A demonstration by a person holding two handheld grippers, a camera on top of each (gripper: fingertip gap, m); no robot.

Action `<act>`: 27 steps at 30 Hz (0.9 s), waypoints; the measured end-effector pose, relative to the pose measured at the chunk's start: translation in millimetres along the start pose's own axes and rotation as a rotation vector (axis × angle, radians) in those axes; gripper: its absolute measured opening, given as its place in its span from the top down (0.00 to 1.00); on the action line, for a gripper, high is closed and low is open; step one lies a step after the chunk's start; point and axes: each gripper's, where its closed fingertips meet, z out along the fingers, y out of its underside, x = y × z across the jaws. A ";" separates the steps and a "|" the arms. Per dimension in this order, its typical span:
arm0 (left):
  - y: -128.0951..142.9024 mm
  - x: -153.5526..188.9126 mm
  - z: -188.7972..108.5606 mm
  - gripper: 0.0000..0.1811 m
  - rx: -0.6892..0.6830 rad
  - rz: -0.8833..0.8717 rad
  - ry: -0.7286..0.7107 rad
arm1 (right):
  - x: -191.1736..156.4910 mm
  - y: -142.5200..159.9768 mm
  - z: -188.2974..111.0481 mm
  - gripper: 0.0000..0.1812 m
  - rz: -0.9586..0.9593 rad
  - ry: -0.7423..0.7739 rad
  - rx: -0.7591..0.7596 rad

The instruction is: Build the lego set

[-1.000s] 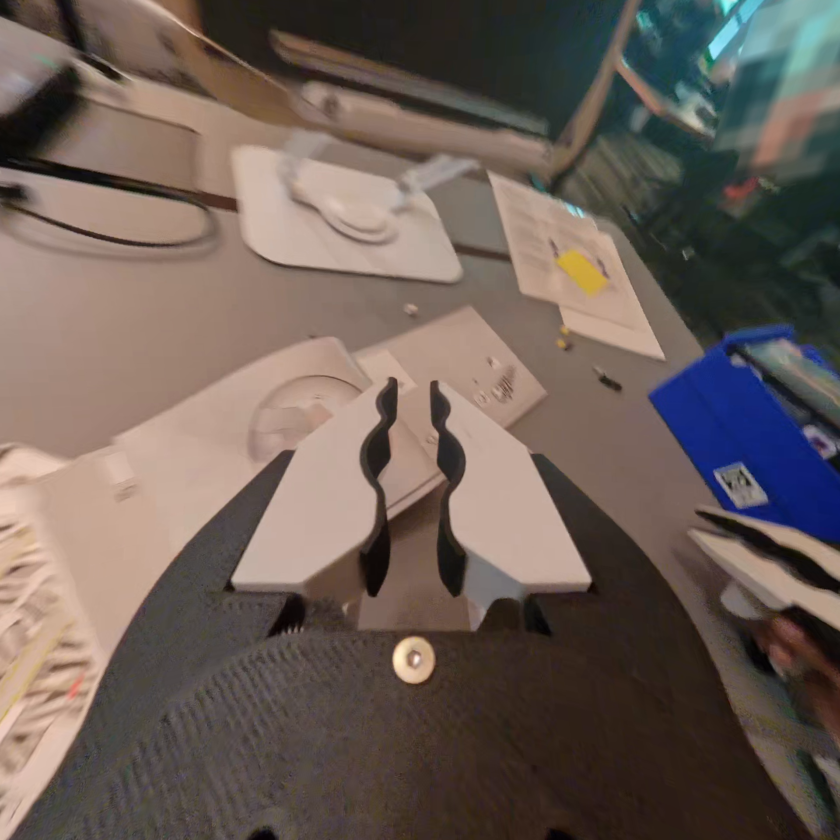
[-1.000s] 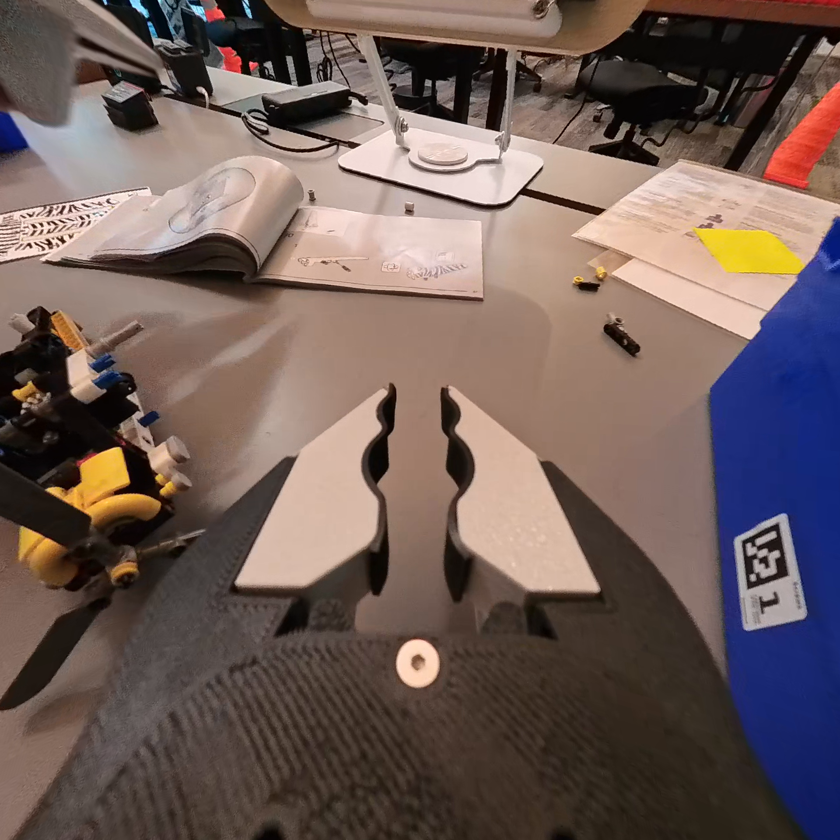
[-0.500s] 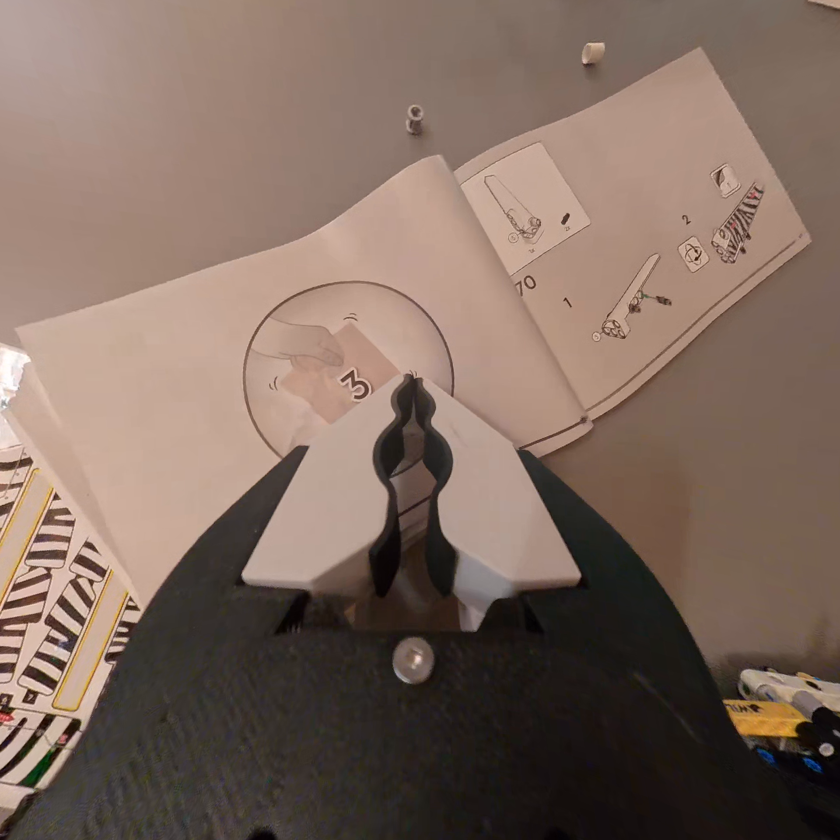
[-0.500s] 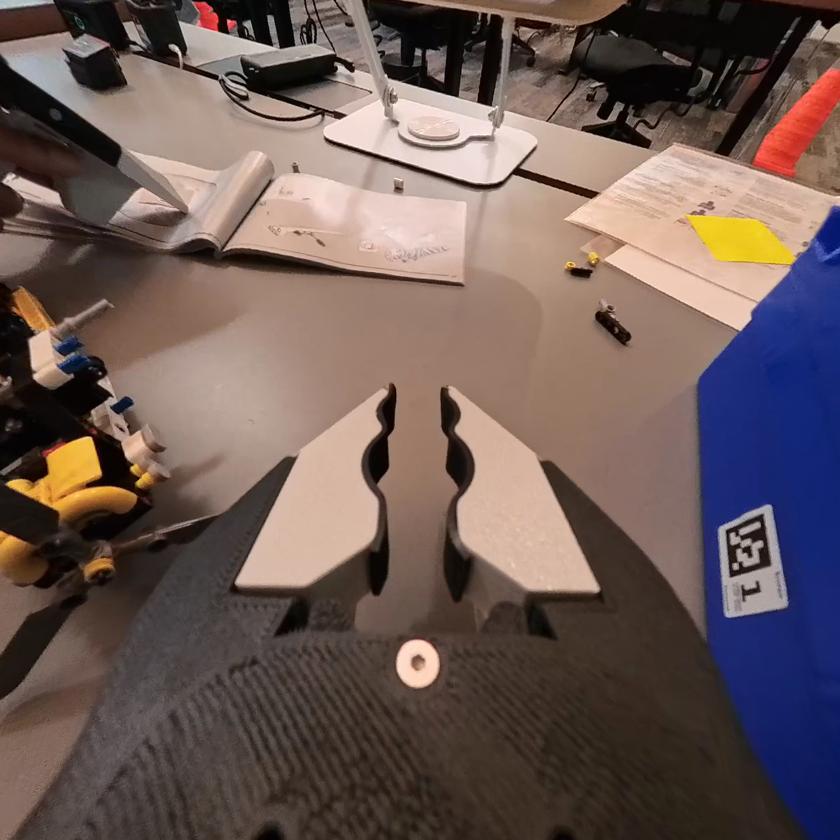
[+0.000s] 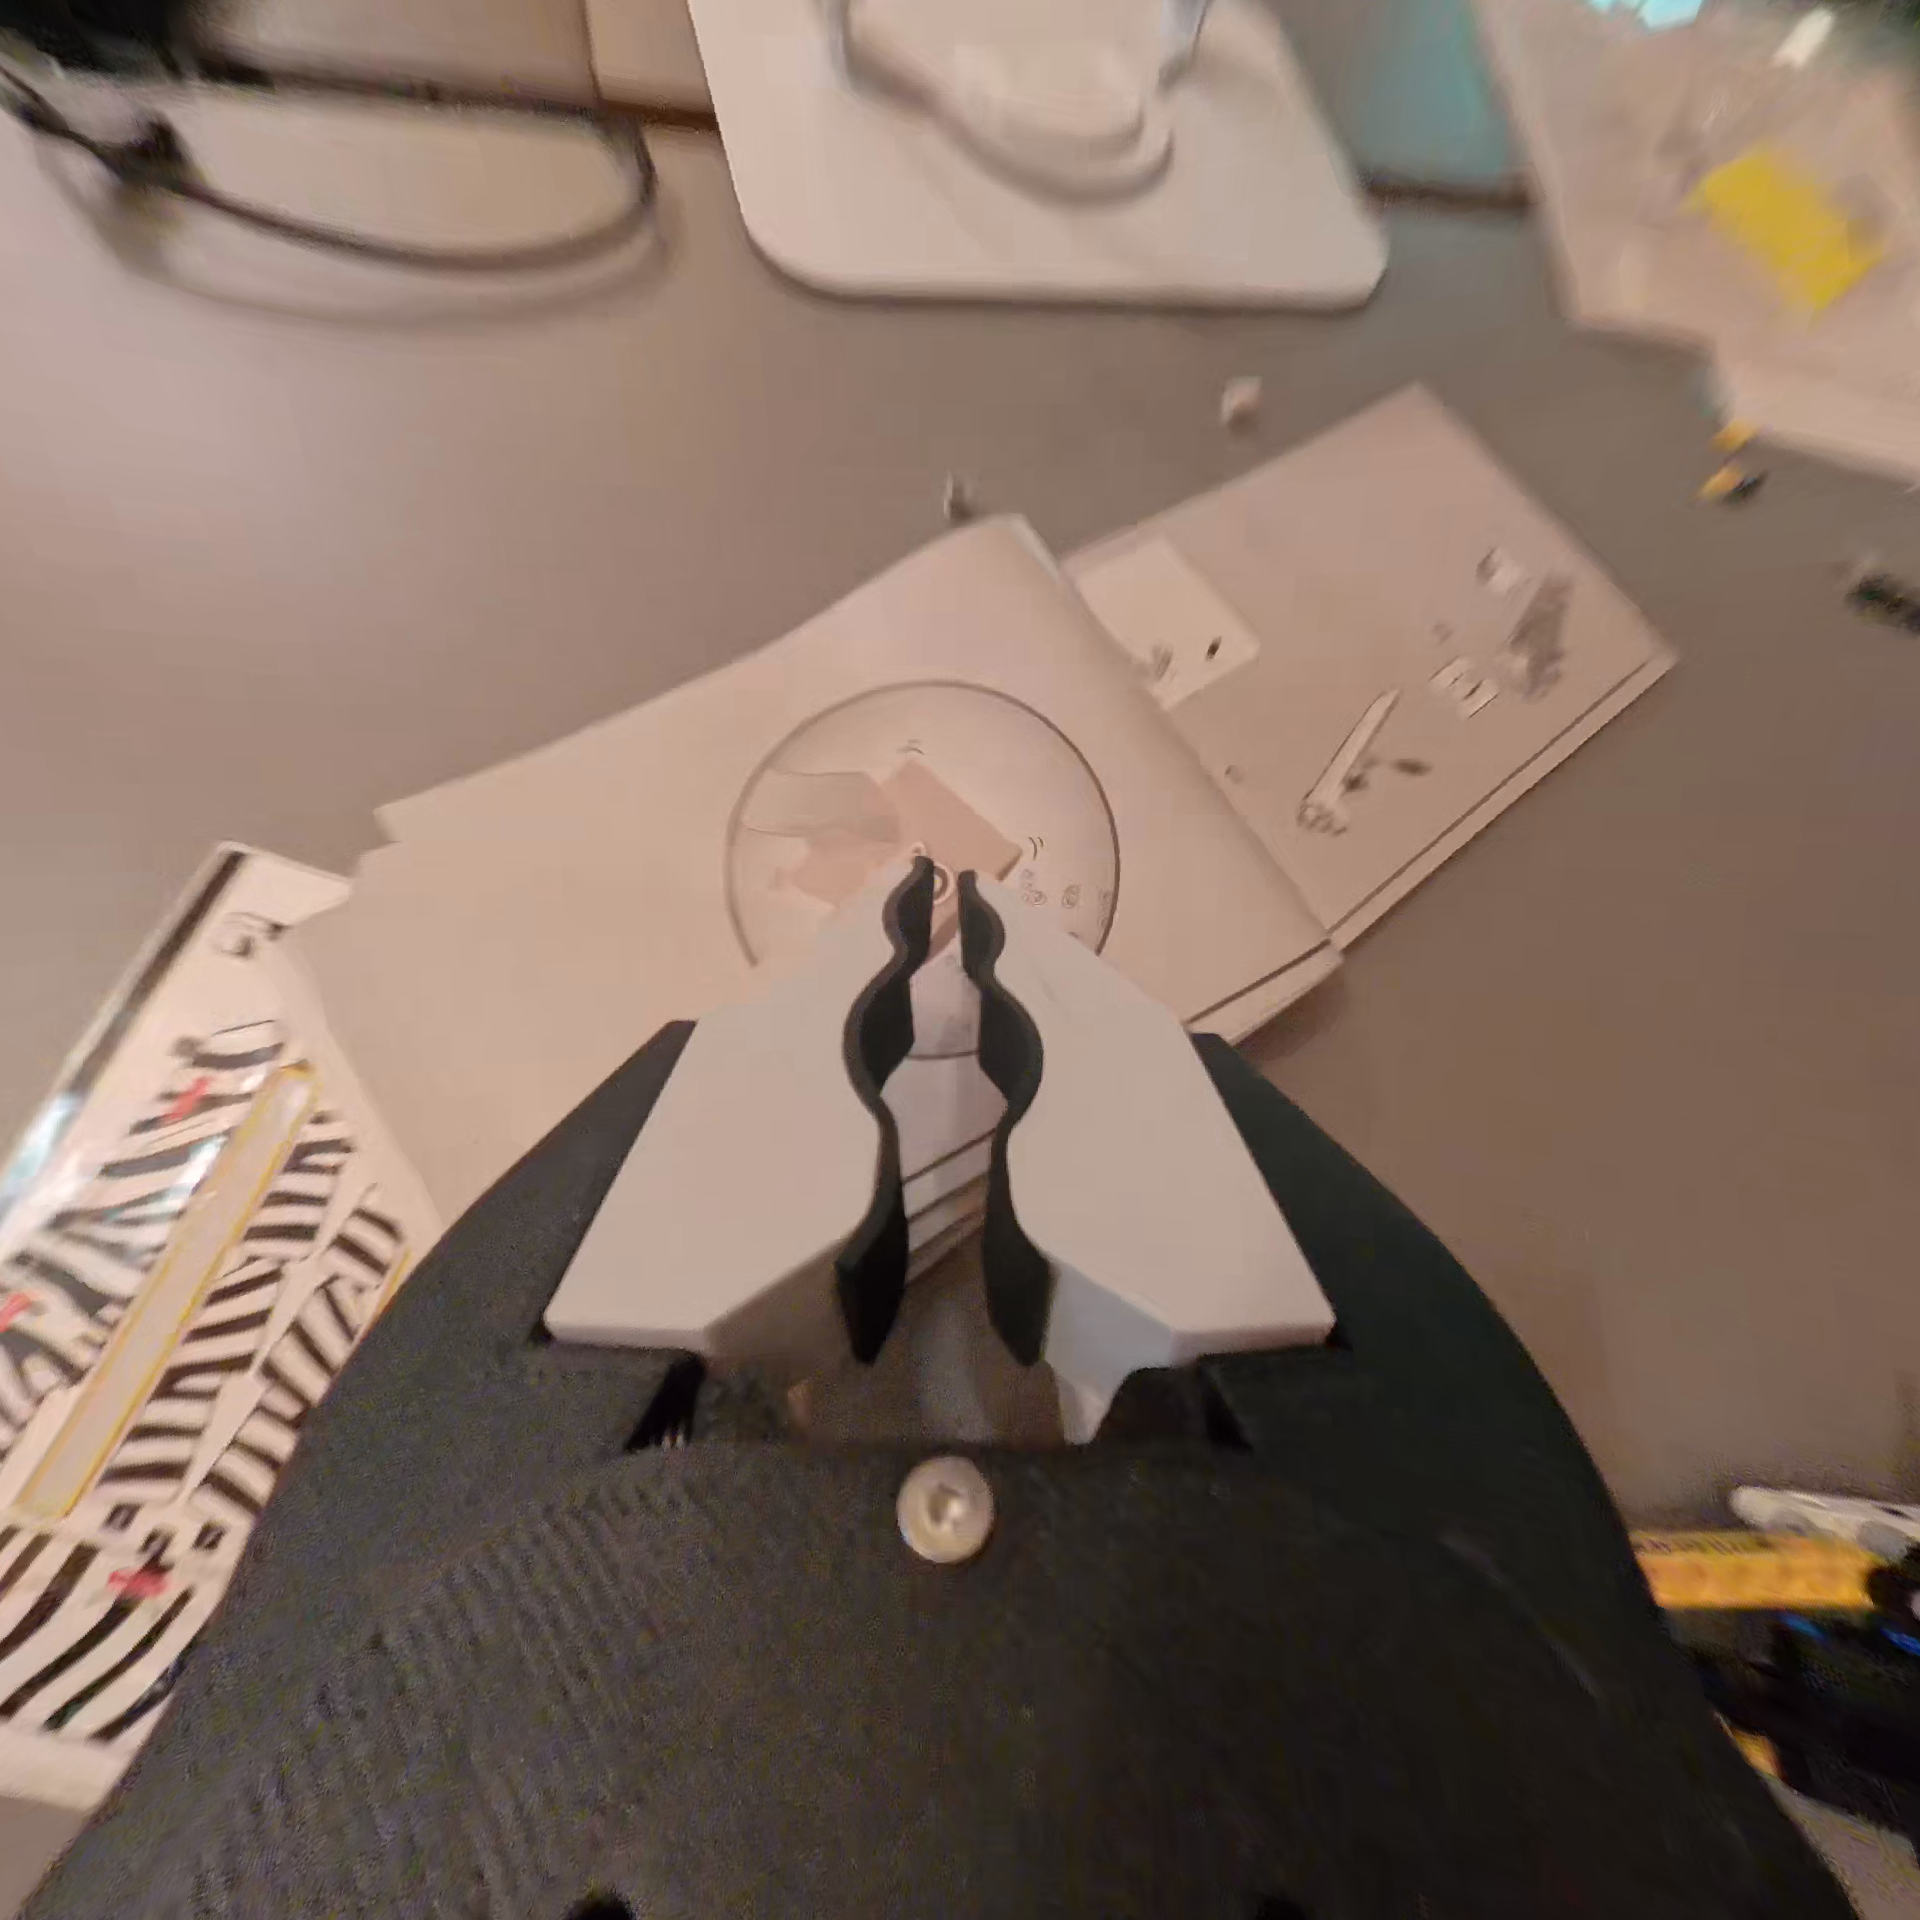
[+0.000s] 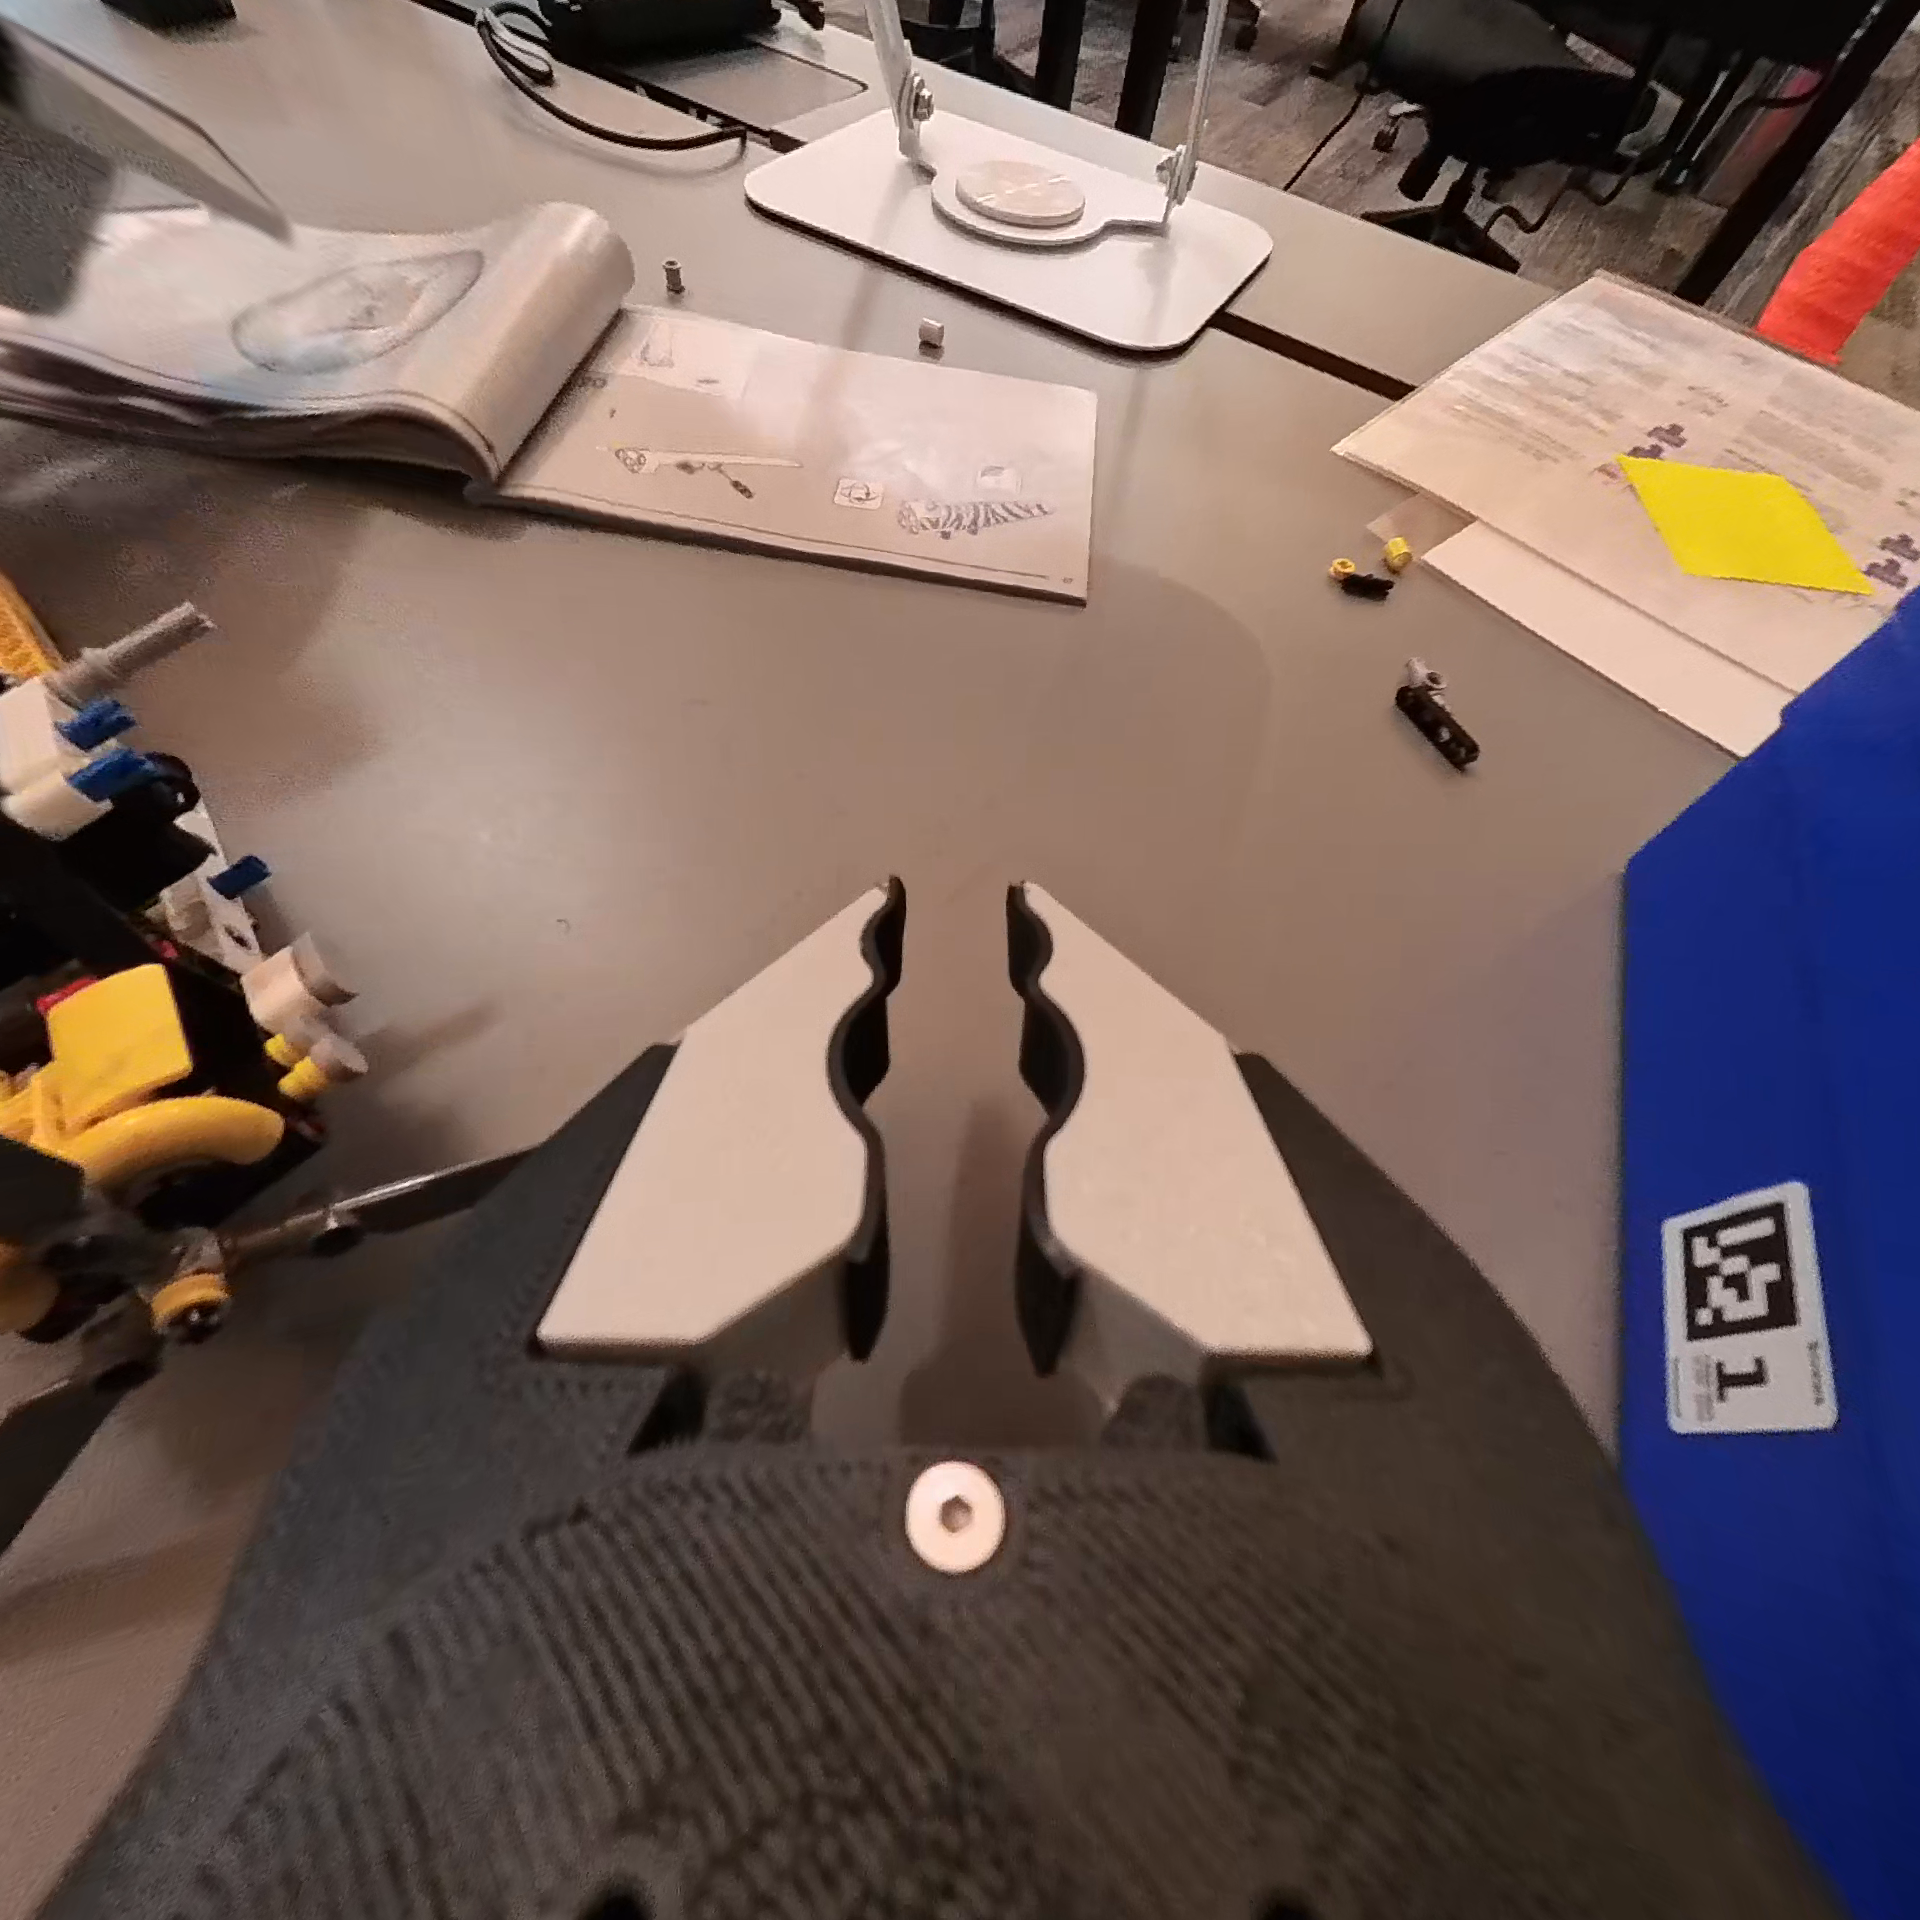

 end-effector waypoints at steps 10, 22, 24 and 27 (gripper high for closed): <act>2.1 -112.3 -145.8 0.97 0.397 0.098 -0.266 | 0.7 10.0 7.9 0.89 0.069 -0.048 -0.076; 41.7 -204.1 -205.0 0.98 0.507 -0.026 -0.405 | 7.6 15.0 1.8 0.86 0.056 0.037 -0.089; 42.4 -210.5 -210.6 0.98 0.523 -0.041 -0.418 | 5.5 18.3 5.2 0.86 0.022 0.046 -0.118; 42.7 -217.3 -217.1 0.99 0.554 -0.064 -0.427 | 5.3 18.4 11.1 0.86 -0.008 0.049 -0.135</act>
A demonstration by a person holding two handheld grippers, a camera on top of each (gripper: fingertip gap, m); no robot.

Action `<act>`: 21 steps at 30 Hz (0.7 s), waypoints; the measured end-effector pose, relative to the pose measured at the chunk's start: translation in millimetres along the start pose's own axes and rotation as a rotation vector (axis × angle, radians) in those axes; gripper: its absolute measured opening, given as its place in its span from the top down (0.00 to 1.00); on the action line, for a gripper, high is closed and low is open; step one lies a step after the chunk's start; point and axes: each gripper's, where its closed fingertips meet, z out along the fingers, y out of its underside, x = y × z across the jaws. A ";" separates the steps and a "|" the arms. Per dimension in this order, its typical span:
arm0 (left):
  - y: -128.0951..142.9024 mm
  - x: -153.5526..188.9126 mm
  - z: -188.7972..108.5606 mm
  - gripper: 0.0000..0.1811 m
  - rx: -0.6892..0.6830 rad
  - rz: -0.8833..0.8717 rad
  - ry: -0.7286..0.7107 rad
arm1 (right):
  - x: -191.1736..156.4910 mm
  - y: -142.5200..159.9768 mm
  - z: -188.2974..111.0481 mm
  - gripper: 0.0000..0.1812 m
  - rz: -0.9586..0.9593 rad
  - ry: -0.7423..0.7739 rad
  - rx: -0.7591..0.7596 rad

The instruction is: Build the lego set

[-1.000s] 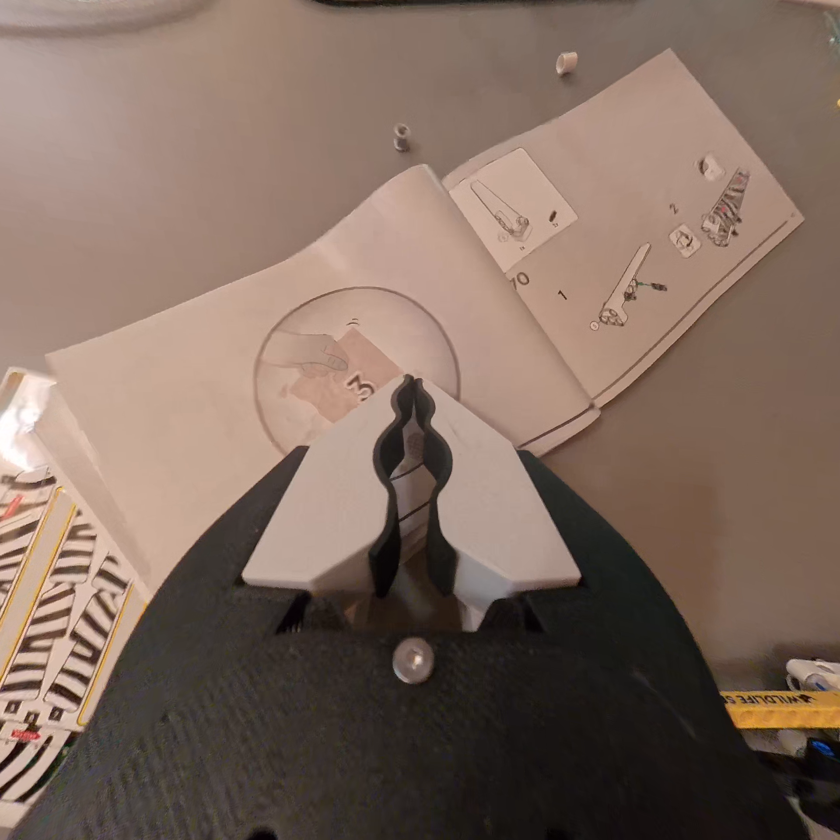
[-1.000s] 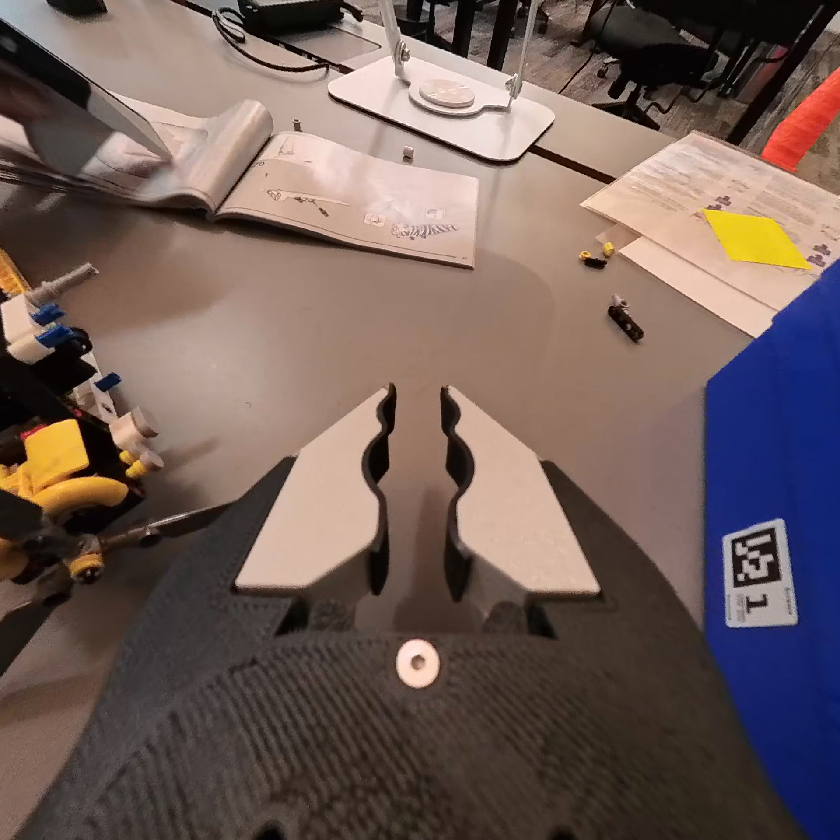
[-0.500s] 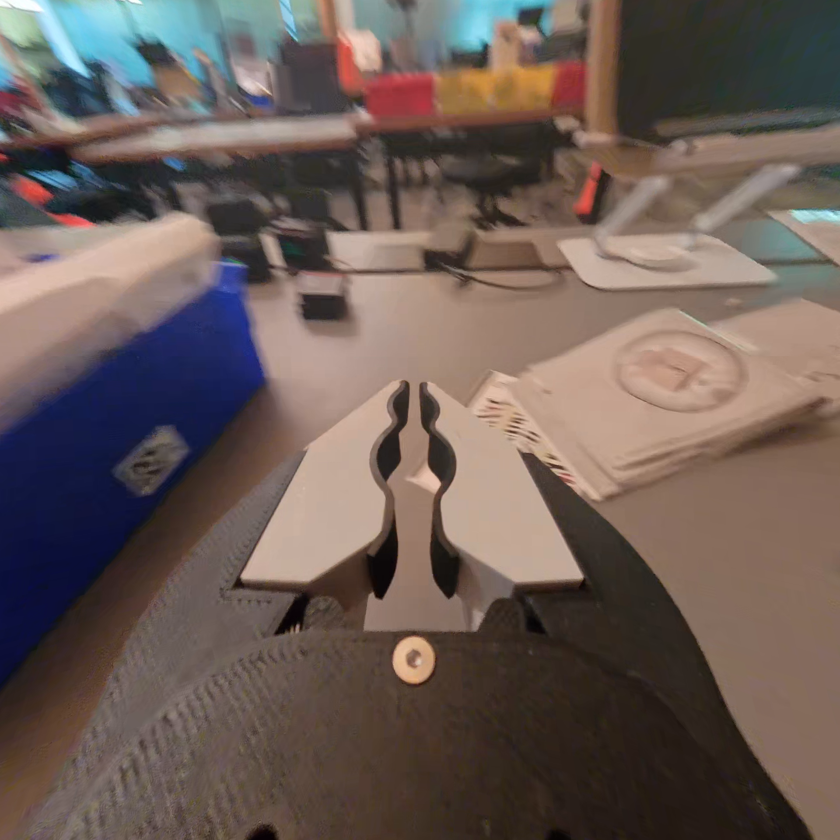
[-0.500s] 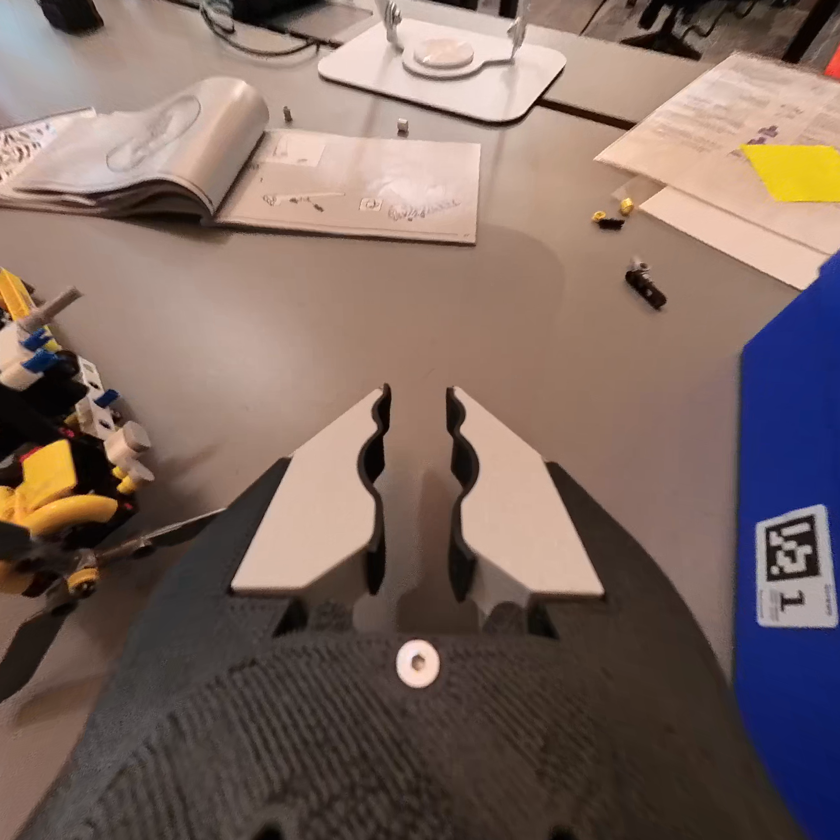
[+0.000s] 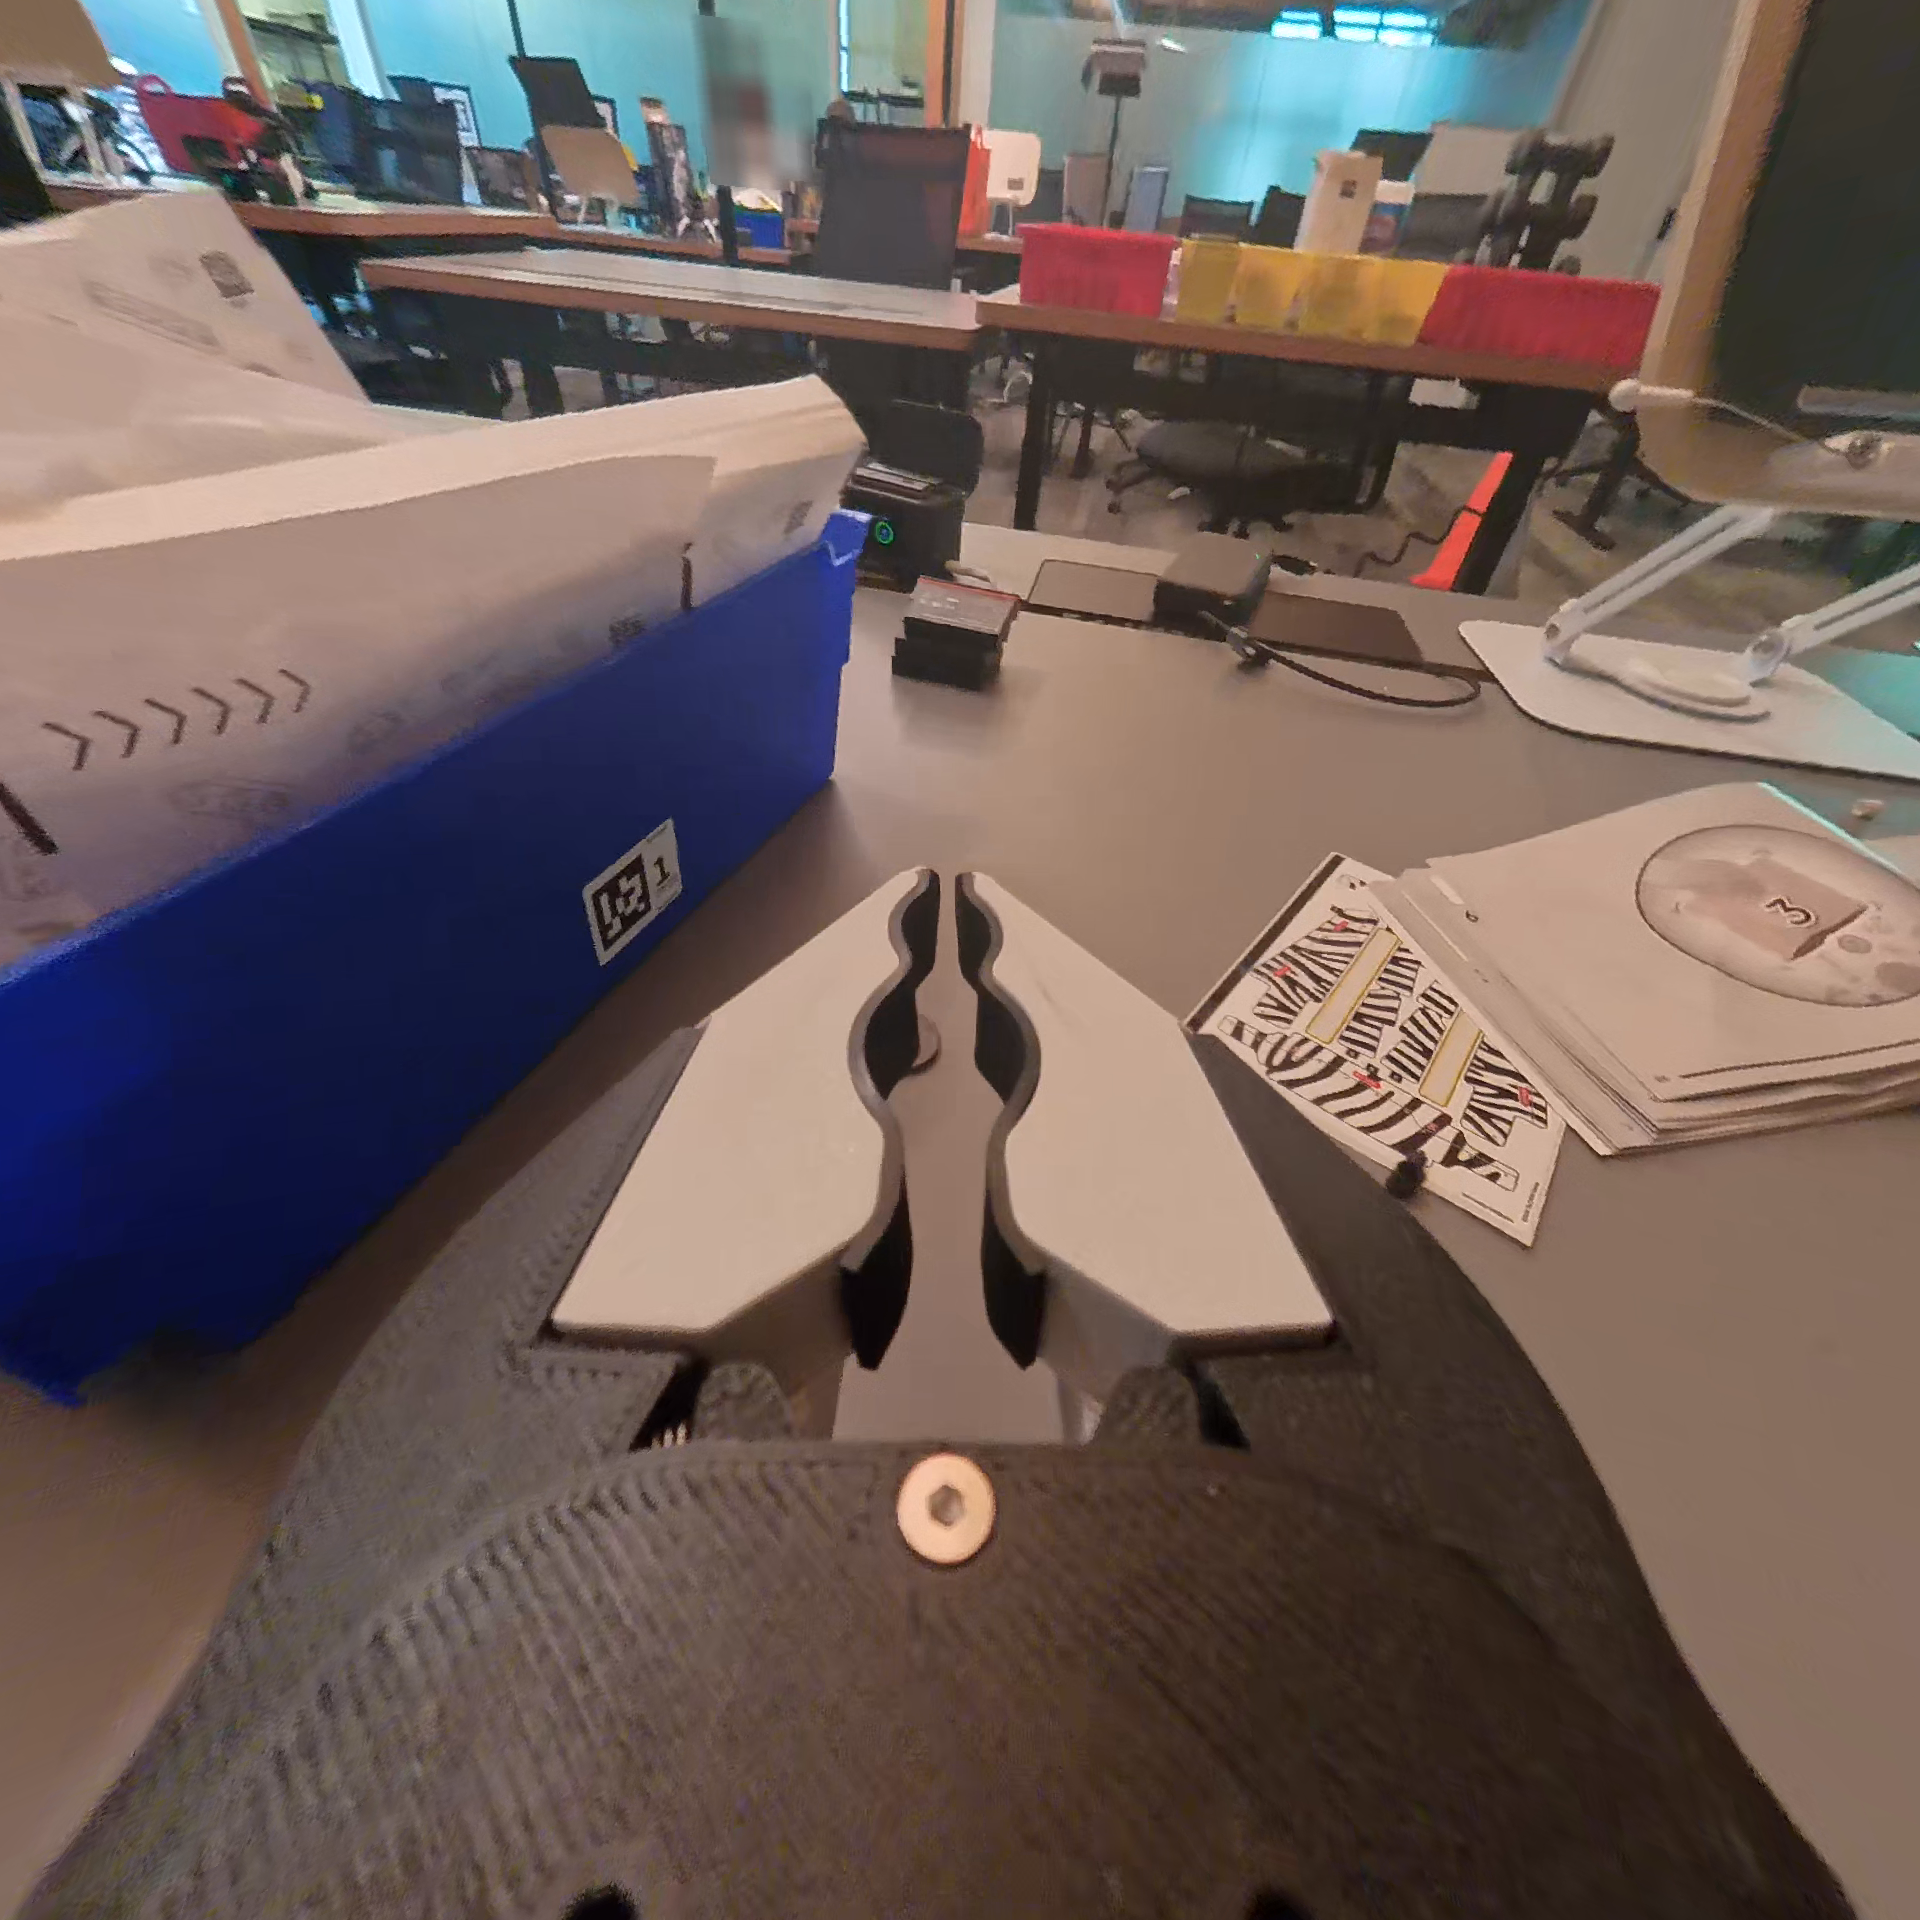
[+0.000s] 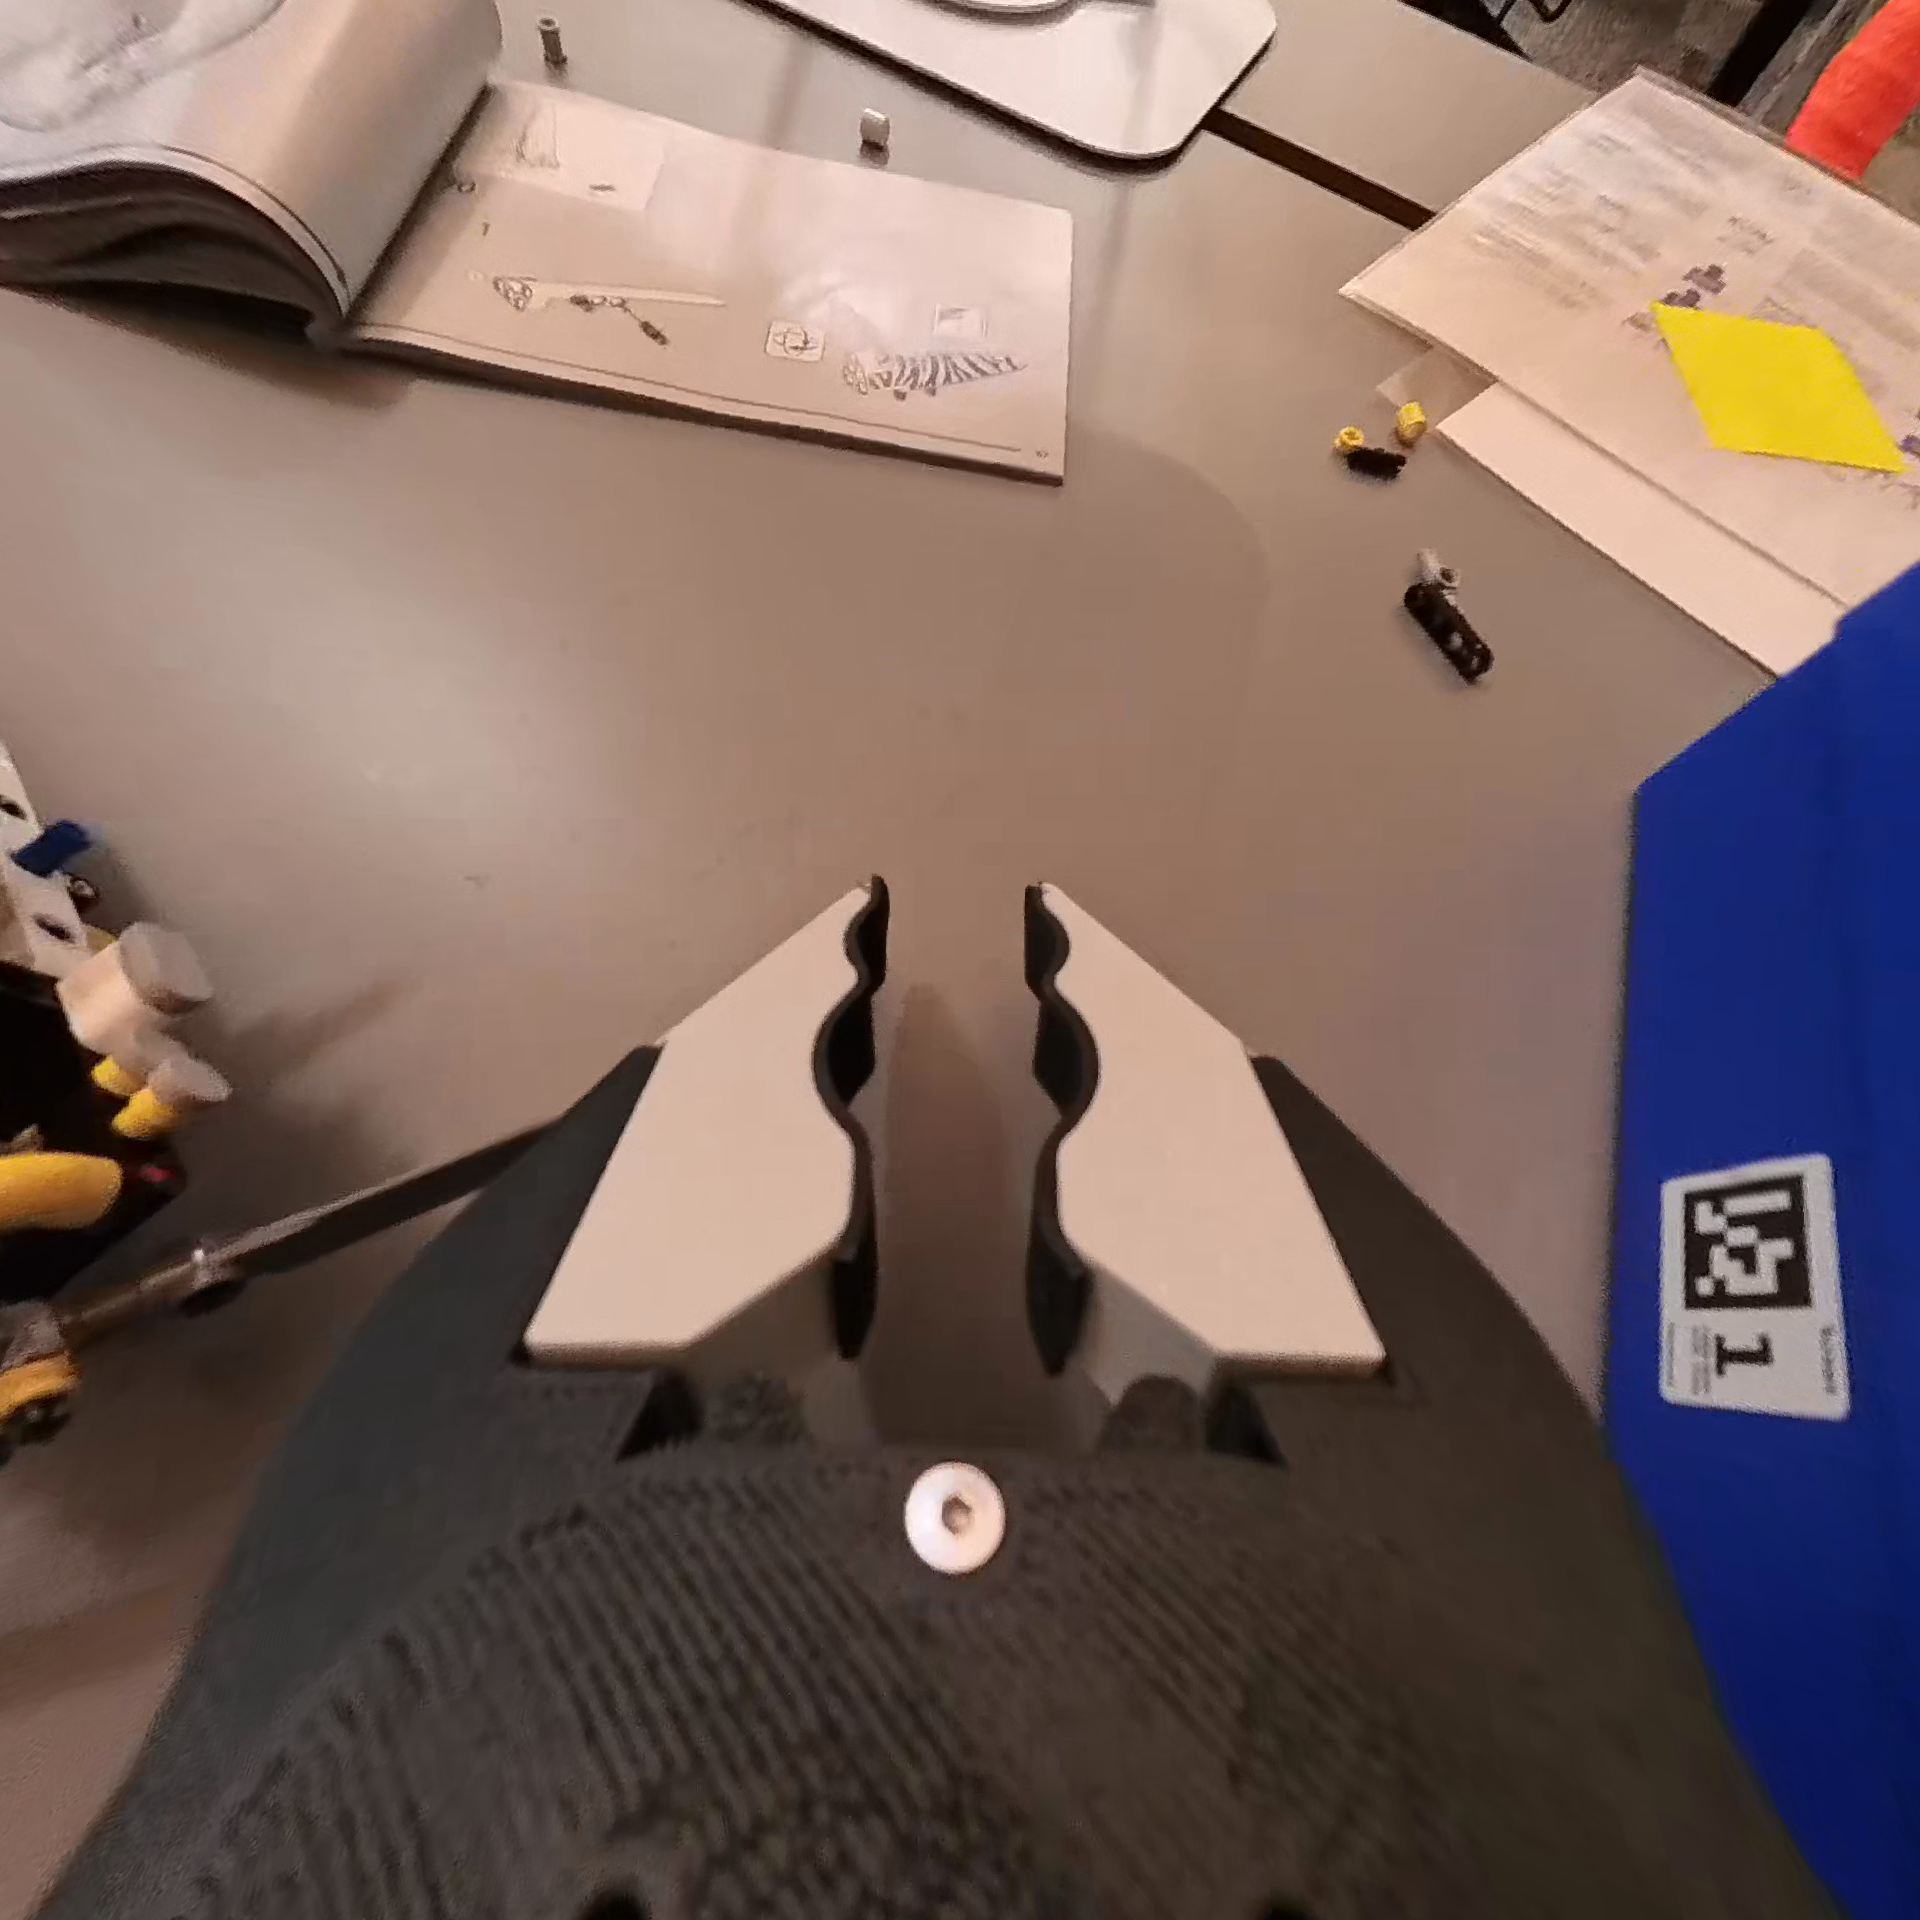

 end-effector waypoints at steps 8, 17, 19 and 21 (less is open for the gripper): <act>-3.1 7.8 0.0 1.00 0.036 -0.020 0.038 | -4.5 7.8 12.7 0.86 0.027 -0.080 -0.084; -29.1 62.5 2.1 1.00 0.186 0.058 0.139 | -5.3 3.0 9.0 0.86 0.035 -0.097 -0.046; -33.1 82.7 4.5 1.00 0.214 0.053 0.200 | -7.7 -1.1 4.4 0.86 -0.006 -0.079 -0.008; -32.3 101.1 9.2 1.00 0.212 0.051 0.249 | -11.5 -1.4 -3.1 0.86 -0.041 -0.061 0.020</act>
